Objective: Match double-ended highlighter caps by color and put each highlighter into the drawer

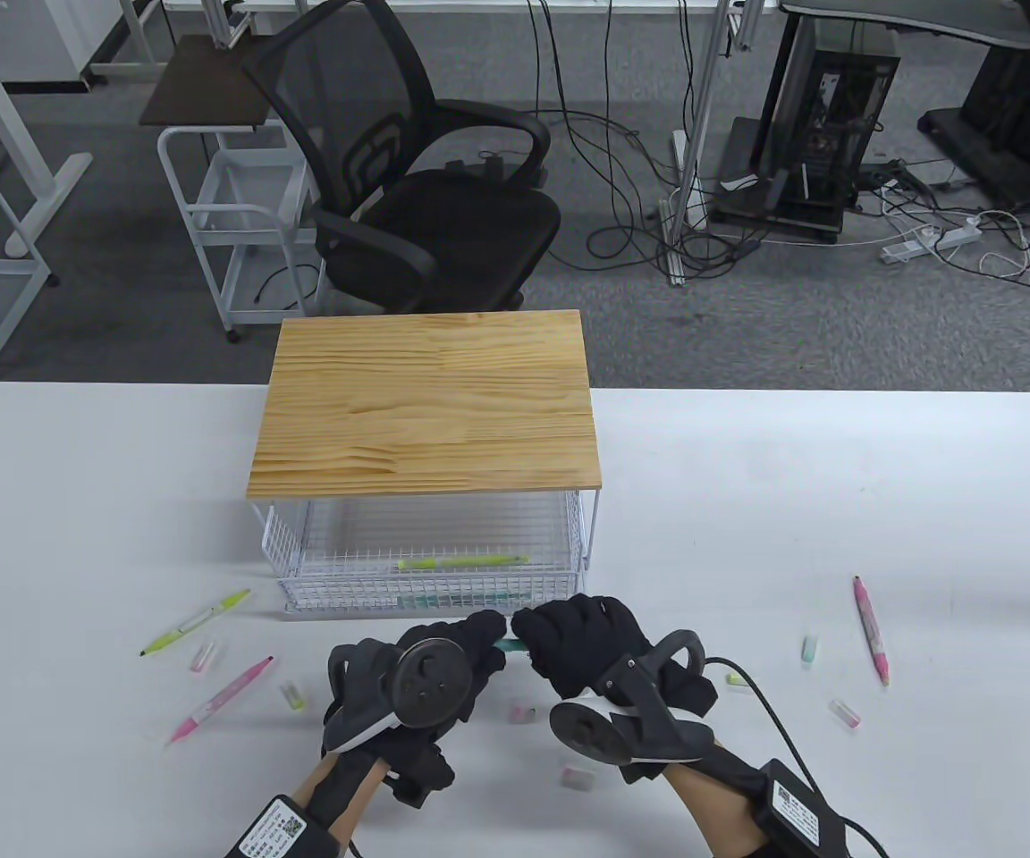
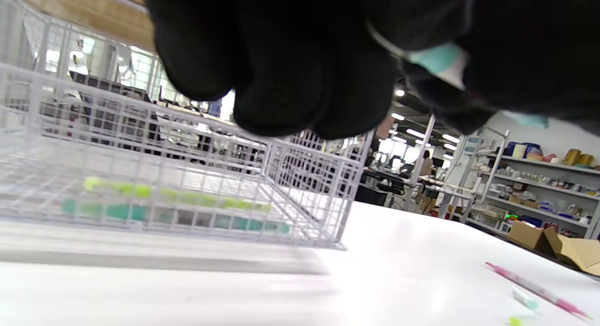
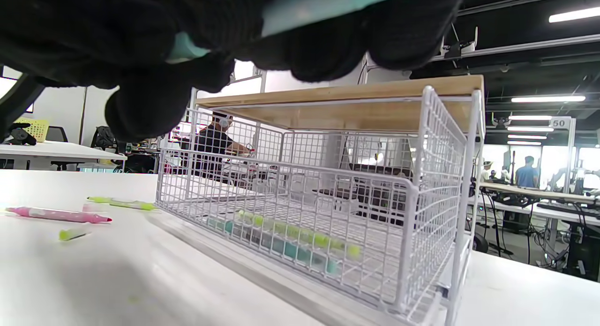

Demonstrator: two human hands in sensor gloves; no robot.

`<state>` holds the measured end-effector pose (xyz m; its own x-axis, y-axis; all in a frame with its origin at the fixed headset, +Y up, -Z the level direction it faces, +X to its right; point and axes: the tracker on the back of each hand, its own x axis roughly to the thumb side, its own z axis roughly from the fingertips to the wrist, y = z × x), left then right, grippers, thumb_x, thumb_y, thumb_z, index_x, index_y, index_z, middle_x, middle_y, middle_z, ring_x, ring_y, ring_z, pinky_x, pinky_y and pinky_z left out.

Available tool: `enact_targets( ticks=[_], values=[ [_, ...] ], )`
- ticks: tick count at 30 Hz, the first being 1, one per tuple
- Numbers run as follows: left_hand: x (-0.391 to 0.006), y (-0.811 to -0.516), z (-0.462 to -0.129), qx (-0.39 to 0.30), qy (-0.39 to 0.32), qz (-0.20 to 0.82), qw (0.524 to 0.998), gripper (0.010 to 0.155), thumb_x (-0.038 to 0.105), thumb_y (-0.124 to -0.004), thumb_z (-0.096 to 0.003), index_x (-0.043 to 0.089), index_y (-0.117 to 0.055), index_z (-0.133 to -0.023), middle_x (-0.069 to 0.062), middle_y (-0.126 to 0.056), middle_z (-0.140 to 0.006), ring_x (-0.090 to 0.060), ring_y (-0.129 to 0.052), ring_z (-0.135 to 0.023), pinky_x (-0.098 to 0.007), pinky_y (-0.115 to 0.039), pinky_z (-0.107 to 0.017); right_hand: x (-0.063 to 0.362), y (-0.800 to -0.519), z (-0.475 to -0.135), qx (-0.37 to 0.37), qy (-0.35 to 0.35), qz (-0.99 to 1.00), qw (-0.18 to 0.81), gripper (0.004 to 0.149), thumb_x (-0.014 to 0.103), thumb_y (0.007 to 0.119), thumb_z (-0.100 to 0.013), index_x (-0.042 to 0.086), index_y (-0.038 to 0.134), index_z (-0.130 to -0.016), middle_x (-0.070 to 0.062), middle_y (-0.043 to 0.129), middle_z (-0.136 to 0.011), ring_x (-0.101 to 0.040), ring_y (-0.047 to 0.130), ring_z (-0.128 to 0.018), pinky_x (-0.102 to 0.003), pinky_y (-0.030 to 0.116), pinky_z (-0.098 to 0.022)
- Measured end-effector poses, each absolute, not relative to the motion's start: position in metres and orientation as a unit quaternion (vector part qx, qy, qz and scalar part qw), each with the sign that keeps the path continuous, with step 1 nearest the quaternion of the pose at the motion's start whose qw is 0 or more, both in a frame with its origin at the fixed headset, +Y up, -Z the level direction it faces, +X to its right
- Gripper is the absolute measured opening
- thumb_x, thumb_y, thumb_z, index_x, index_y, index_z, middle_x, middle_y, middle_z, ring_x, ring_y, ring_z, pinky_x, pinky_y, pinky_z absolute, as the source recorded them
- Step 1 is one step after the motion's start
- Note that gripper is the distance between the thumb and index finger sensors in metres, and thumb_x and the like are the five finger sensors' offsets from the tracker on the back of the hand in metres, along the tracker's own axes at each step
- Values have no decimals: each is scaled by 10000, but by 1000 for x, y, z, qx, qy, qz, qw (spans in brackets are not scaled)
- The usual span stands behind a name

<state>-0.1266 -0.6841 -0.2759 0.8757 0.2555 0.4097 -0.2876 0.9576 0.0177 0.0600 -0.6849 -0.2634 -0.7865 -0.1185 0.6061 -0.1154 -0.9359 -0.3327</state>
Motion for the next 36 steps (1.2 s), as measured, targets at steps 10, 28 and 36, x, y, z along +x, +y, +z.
enact_targets(
  ticks=[10, 28, 36],
  values=[
    [-160, -674, -287, 62, -135, 165, 975, 468, 392, -640, -544, 281, -663, -998, 73, -957, -812, -147, -991, -697, -453, -795, -706, 102, -656, -276, -244, 182, -952, 19, 584, 425, 693, -559, 279, 543, -1104, -46, 680, -1115, -281, 794, -970, -549, 682, -736],
    [-215, -658, -298, 84, -68, 233, 967, 472, 405, -638, -554, 287, -655, -1011, 66, -952, -847, -159, -986, -727, -459, -786, -715, 246, -725, -339, 58, -102, -987, 105, 707, 375, 825, -516, 309, 491, -1136, -26, 589, -1215, -361, 670, -1080, -597, 623, -766],
    [-215, -658, -298, 81, -73, 241, 964, 471, 409, -639, -556, 291, -656, -1012, 63, -953, -848, -162, -986, -727, -460, -786, -714, 262, -751, -341, 80, -188, -965, 166, 759, 361, 843, -503, 326, 446, -1149, -24, 505, -1259, -398, 532, -1132, -637, 553, -791]
  ],
)
